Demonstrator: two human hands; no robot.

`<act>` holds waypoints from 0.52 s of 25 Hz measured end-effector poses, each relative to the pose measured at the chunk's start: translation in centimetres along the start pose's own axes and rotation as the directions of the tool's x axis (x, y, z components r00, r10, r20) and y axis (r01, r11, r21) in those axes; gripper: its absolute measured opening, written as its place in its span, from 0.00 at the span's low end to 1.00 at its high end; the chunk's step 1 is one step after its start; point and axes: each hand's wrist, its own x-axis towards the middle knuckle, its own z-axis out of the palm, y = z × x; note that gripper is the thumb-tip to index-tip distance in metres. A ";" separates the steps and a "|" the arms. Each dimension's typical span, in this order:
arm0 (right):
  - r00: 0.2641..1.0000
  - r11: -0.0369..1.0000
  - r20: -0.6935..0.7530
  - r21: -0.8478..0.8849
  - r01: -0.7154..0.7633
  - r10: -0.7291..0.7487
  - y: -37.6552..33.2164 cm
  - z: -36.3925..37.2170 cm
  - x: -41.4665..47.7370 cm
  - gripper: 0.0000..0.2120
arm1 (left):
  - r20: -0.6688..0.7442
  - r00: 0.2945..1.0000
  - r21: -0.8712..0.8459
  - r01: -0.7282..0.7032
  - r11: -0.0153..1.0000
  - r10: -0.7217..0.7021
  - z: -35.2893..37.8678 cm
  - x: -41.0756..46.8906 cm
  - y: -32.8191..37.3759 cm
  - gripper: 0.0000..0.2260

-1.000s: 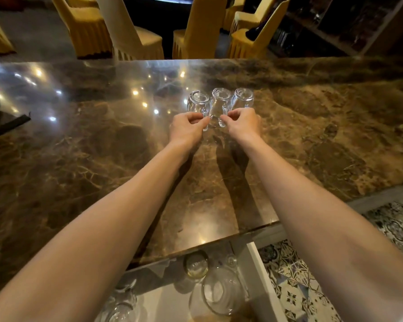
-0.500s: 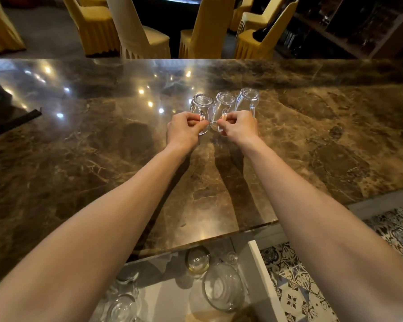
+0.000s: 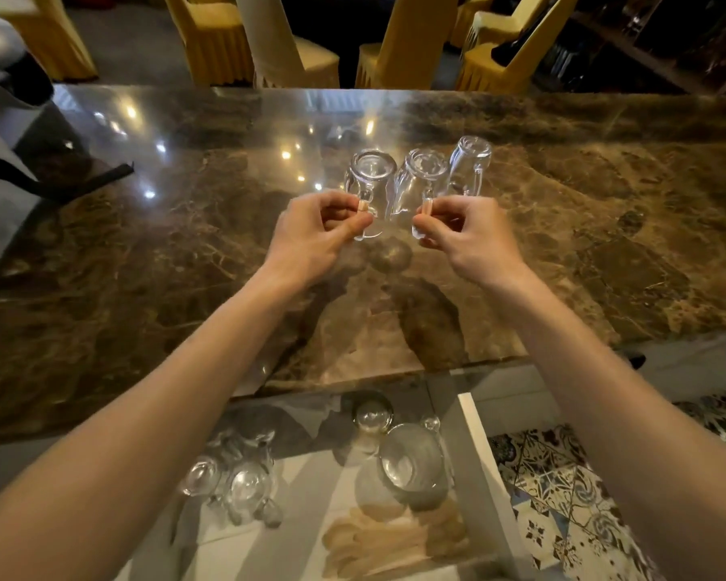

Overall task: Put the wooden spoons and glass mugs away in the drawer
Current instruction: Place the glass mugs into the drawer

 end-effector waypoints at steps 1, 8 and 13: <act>0.999 1.000 0.022 0.001 0.030 -0.030 -0.5 -0.1 -1.0 0.07 | 0.005 1.000 -0.015 -0.001 1.000 0.001 -0.7 -1.2 0.3 0.10; 0.975 0.987 0.155 -0.007 0.160 -0.157 -2.8 0.3 -9.5 0.07 | -0.038 0.999 -0.048 -0.003 0.999 0.001 -5.3 -11.8 1.4 0.08; 0.924 0.978 0.319 0.059 0.202 -0.210 -2.0 2.1 -16.7 0.03 | -0.064 0.991 -0.082 0.115 0.990 -0.120 -7.4 -20.3 -0.4 0.09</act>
